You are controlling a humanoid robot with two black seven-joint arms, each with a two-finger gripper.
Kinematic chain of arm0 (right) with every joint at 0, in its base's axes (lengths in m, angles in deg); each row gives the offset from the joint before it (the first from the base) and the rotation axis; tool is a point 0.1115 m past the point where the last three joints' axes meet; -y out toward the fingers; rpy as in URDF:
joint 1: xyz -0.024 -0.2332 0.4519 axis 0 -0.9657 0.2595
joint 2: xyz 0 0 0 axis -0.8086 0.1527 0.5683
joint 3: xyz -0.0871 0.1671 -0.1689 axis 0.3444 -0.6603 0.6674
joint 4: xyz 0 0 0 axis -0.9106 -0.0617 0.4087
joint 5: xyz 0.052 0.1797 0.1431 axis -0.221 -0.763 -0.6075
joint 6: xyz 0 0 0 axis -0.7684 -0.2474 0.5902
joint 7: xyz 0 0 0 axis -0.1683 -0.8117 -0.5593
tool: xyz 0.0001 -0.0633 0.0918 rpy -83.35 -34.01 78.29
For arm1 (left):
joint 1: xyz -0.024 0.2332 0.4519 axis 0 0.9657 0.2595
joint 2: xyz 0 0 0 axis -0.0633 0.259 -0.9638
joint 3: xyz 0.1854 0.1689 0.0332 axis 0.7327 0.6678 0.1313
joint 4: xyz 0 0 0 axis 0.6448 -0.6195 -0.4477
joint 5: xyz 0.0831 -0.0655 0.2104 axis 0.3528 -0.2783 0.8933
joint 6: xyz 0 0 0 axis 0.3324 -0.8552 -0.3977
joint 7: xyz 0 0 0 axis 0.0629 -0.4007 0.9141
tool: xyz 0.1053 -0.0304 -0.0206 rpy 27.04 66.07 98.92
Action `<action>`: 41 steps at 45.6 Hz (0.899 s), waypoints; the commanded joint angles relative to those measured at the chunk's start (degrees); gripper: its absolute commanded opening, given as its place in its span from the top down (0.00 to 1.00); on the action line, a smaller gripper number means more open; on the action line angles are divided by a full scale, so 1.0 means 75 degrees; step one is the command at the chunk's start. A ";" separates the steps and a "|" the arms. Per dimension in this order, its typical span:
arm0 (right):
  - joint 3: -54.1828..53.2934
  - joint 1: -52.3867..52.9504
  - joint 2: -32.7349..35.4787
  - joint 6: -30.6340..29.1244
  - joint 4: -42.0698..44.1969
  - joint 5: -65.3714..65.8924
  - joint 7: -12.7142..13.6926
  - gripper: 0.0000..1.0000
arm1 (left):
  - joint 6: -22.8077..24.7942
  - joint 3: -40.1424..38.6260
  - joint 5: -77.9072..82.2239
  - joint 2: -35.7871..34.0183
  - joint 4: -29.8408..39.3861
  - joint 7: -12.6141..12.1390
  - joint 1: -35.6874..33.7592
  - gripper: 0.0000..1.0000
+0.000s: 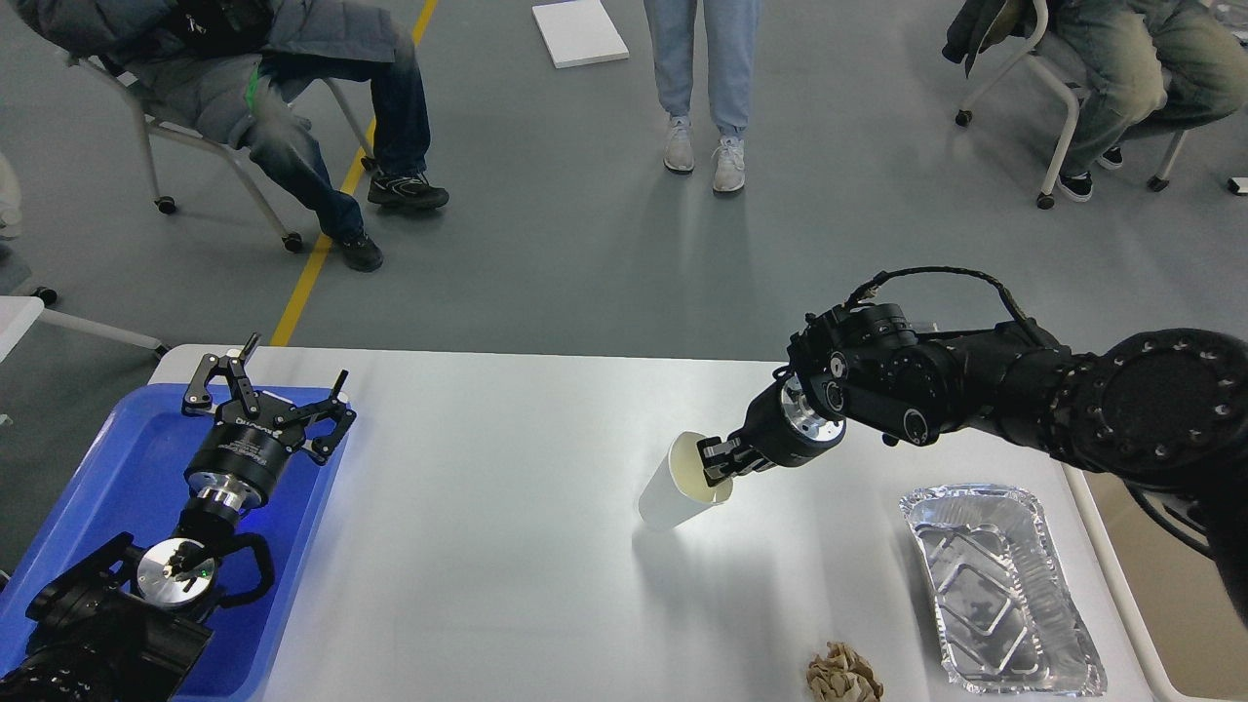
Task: Tidy desktop
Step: 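Lift the cup with the right gripper and carry it upward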
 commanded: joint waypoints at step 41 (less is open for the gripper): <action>0.0134 0.5222 0.1945 -0.1873 -0.2319 -0.1371 0.0116 1.00 | 0.0000 -0.0003 0.0000 0.0000 0.0000 0.0000 0.0000 0.00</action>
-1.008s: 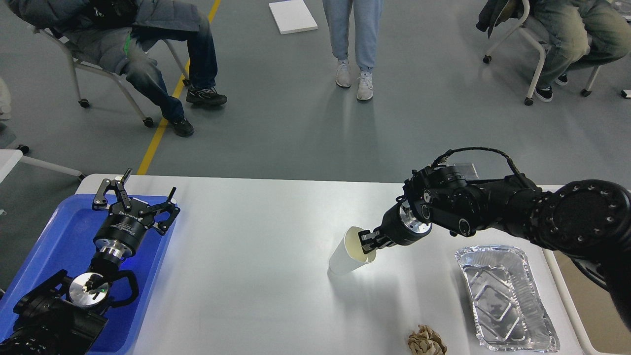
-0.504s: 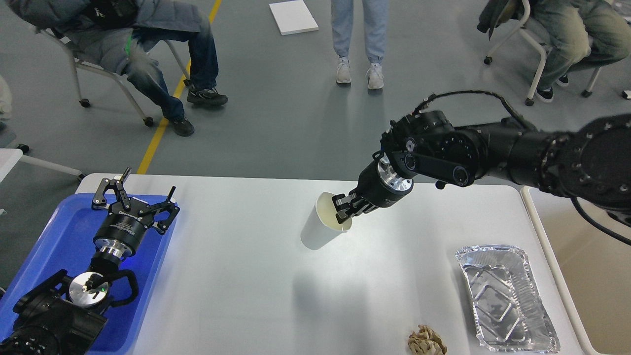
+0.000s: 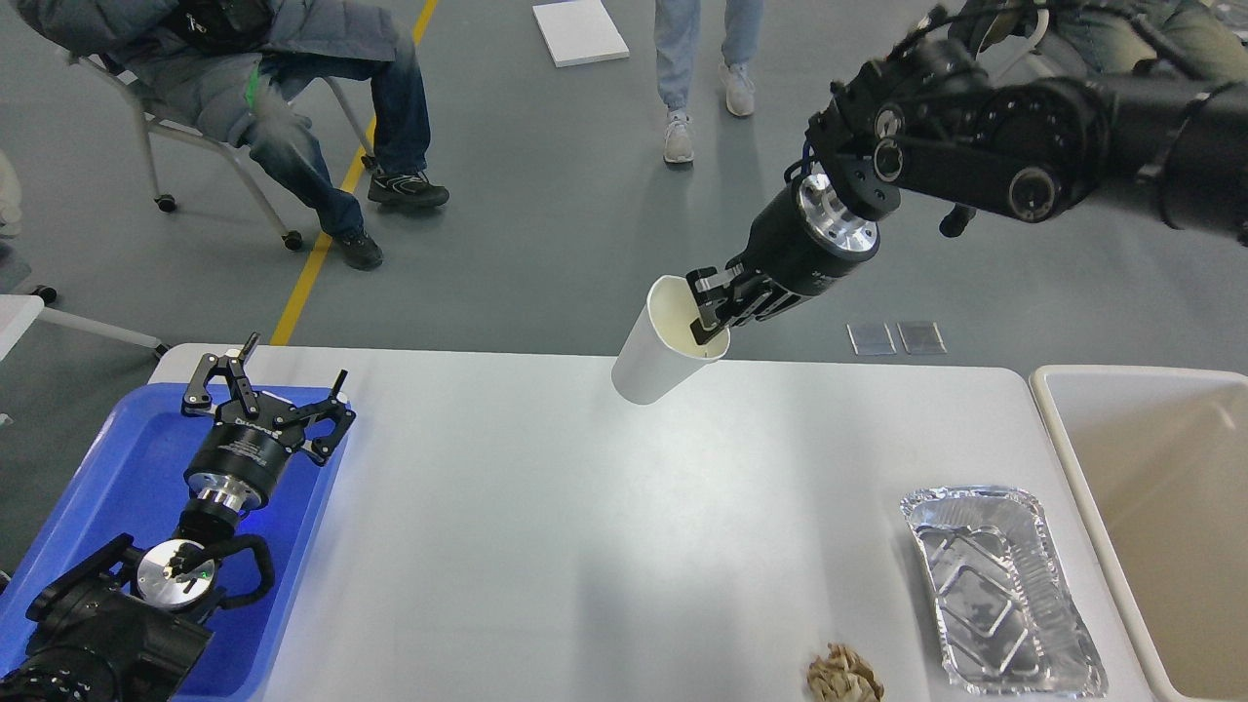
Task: Tidy desktop
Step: 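Lift the cup with the right gripper and carry it upward, then move the cup over the white bin and release it inside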
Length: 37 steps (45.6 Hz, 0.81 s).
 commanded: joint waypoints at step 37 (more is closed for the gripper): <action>0.0814 0.0751 0.3229 -0.0234 0.0100 -0.0005 0.0007 1.00 | 0.0000 0.0000 -0.0003 0.0000 -0.0011 0.0000 0.0000 0.00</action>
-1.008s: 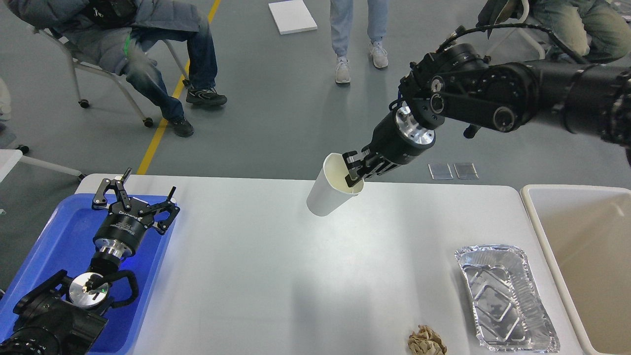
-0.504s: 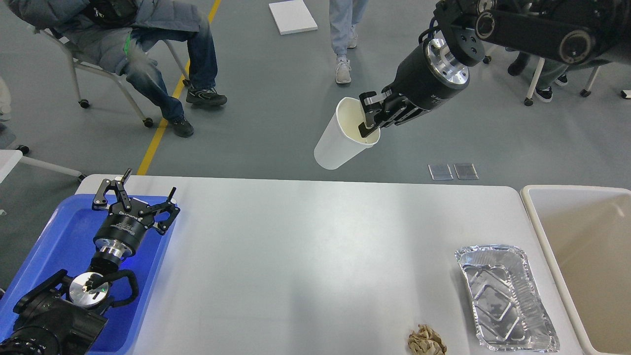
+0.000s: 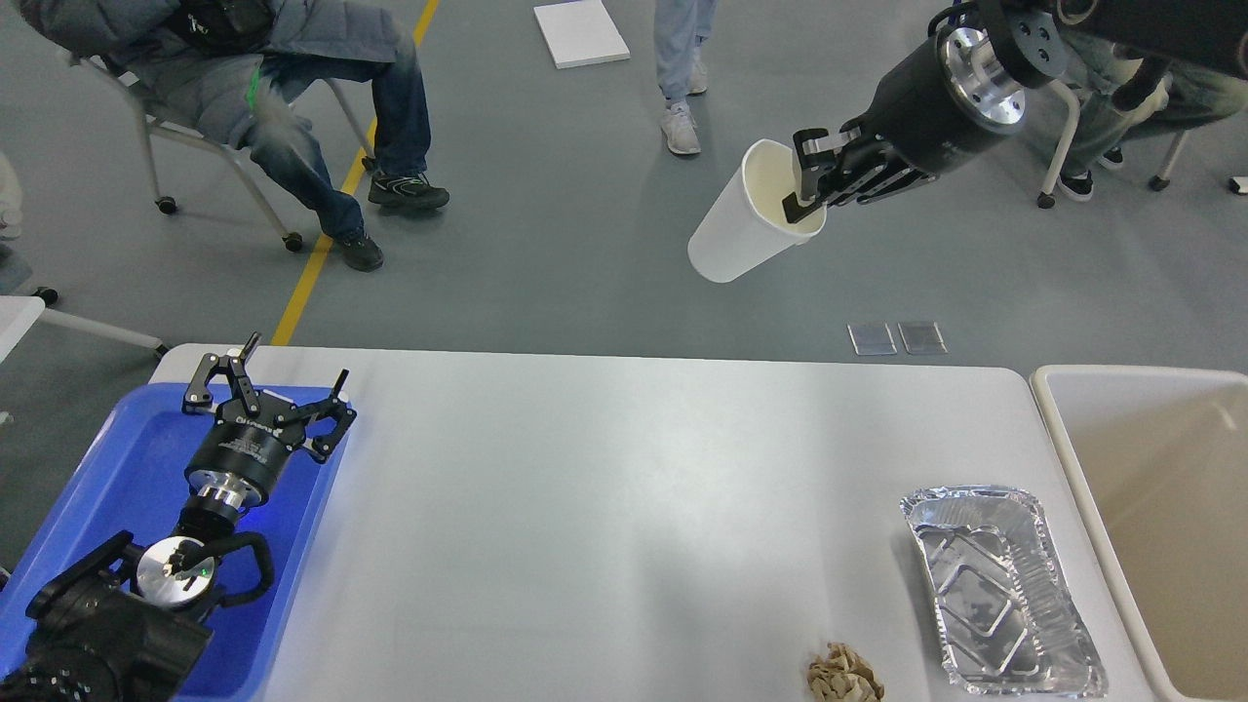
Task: Tidy desktop
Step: 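Move the cup over the white bin and release it inside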
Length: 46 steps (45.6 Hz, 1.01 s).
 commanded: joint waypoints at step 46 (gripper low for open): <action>-0.2465 -0.7187 0.3329 -0.0005 0.7528 -0.0143 -0.0010 1.00 | 0.0000 -0.0001 -0.0004 0.0000 0.0000 0.0000 0.0000 0.00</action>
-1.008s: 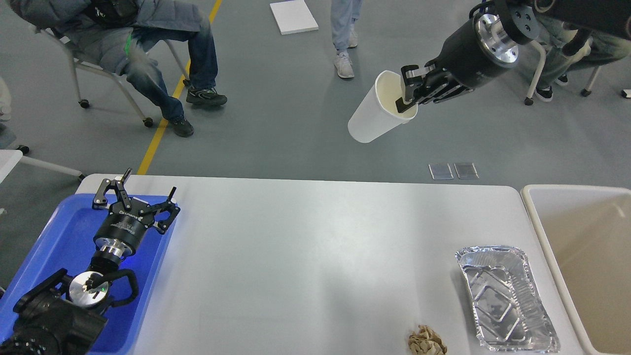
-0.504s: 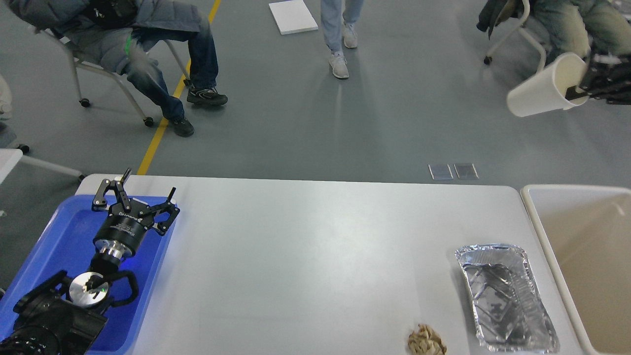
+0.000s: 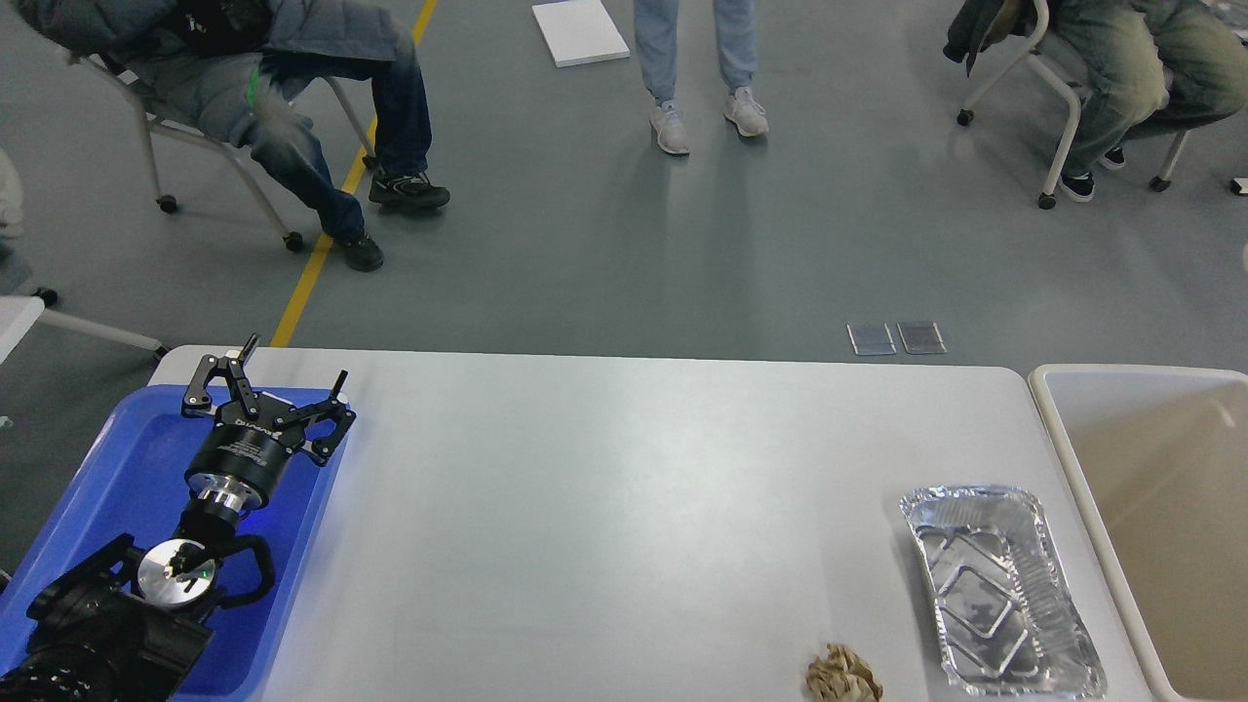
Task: Tidy desktop
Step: 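Move the cup over the white bin and release it inside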
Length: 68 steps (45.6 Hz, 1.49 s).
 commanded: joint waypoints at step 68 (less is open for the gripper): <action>-0.3733 -0.5952 -0.3940 0.4559 0.2762 -0.0113 0.1177 1.00 | 0.0000 0.0000 -0.0003 0.0000 0.0001 0.0000 0.0000 0.00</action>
